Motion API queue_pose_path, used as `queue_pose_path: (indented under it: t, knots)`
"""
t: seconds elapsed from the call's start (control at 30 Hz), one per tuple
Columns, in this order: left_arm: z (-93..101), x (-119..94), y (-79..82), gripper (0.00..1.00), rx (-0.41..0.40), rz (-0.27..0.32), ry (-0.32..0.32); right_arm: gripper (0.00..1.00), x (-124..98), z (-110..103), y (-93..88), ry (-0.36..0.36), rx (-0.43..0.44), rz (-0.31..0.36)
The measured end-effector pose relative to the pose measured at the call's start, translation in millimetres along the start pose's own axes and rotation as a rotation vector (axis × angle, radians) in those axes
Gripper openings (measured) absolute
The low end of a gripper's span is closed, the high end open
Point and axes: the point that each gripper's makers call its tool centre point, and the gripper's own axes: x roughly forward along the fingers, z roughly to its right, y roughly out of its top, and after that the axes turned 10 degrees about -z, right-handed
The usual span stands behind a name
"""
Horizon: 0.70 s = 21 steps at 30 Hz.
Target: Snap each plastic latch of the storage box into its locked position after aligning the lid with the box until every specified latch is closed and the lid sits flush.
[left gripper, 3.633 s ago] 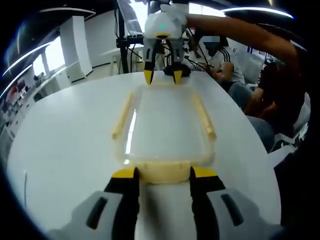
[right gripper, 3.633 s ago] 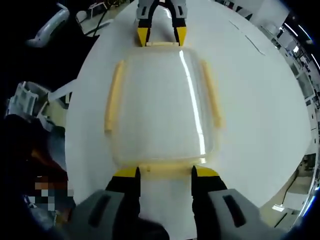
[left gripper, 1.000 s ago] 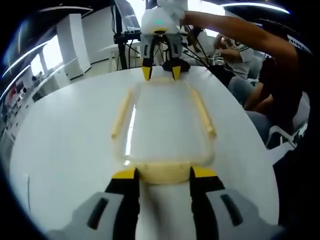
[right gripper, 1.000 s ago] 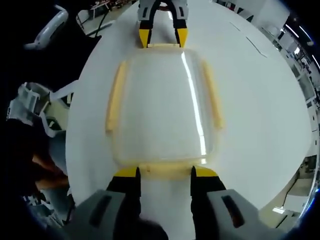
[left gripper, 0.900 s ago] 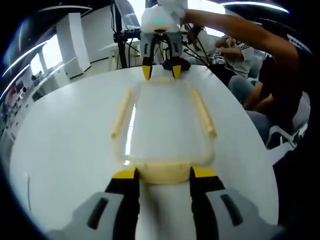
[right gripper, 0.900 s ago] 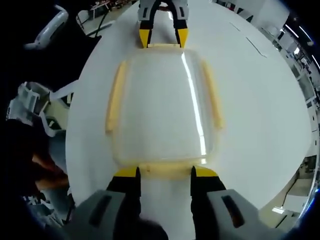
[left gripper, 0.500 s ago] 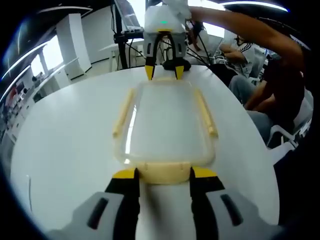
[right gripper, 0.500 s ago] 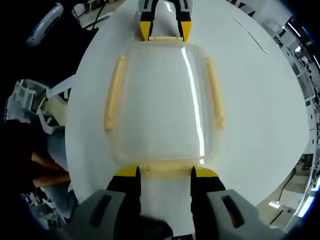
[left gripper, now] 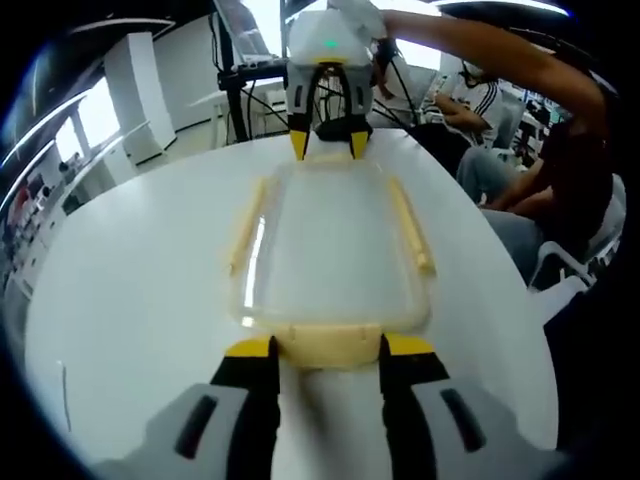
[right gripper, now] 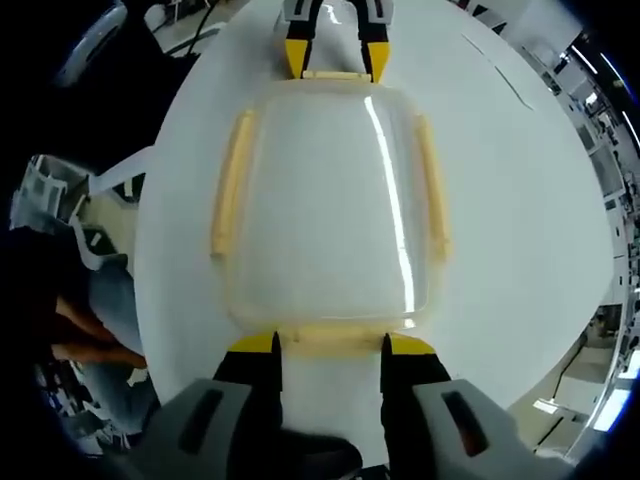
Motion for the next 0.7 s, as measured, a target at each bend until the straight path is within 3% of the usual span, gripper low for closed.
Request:
queue_pose_path:
  t: [0.57, 0.7]
  knots:
    - [19.3, -22.6, -7.9, 0.37, 0.026, -0.006, -0.046, 0.35, -15.7, -25.1, 18.0, 0.011, 0.027, 0.015]
    - [26.5, -32.9, -5.3, 0.37, 0.006, 0.000, -0.064, 0.35, -25.0, -30.1, 21.2, 0.015, 0.023, -0.013]
